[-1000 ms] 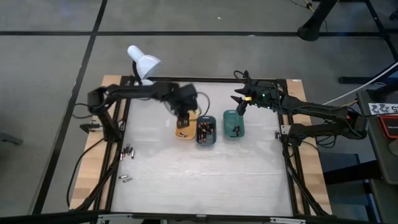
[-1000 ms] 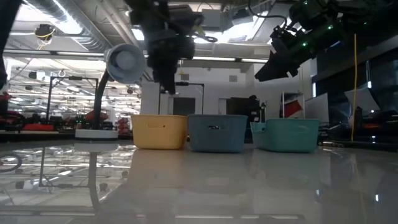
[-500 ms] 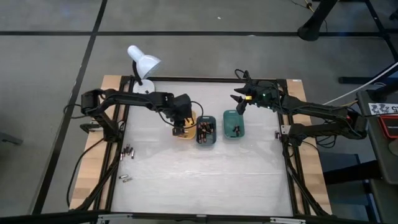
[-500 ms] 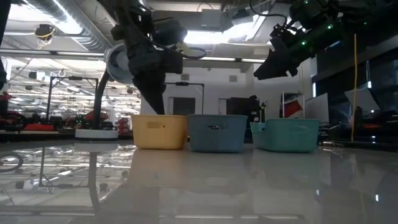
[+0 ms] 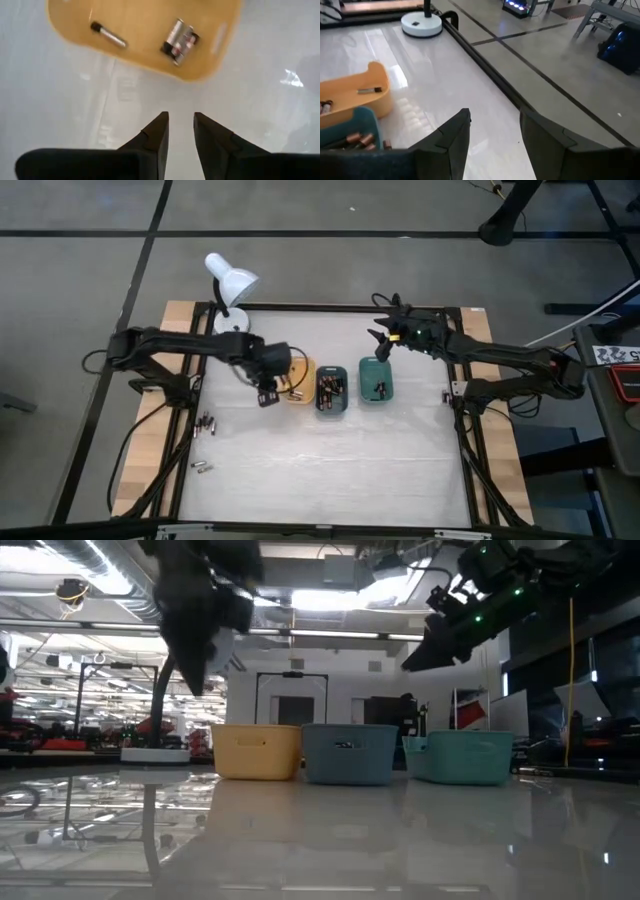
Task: Sort batteries
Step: Put the silver battery into the yellow bin
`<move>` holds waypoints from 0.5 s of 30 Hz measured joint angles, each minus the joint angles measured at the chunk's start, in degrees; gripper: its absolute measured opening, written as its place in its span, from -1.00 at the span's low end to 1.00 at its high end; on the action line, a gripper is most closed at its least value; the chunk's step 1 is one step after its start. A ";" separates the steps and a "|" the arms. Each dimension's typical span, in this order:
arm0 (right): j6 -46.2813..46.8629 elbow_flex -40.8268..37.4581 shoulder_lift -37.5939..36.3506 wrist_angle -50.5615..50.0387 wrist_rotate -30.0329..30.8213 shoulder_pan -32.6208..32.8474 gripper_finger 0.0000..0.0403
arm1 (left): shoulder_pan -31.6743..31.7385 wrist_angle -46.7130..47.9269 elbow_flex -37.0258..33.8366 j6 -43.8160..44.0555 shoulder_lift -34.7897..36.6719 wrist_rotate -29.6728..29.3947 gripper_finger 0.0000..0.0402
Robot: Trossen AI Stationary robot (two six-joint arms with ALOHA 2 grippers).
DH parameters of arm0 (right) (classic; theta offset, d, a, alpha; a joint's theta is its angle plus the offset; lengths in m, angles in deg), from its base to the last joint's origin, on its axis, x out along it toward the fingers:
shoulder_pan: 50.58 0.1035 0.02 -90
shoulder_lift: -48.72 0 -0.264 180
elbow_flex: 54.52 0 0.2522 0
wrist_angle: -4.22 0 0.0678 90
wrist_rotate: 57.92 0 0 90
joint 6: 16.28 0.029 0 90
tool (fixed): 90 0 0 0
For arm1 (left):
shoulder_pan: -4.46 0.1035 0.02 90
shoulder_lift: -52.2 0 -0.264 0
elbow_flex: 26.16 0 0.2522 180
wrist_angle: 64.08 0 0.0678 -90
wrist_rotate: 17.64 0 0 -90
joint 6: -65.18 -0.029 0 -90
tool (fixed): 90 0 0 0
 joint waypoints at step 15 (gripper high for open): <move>-1.47 -0.04 4.97 8.74 -11.43 0.07 -0.14 | -28.22 7.18 -7.03 35.46 5.45 -2.91 -0.54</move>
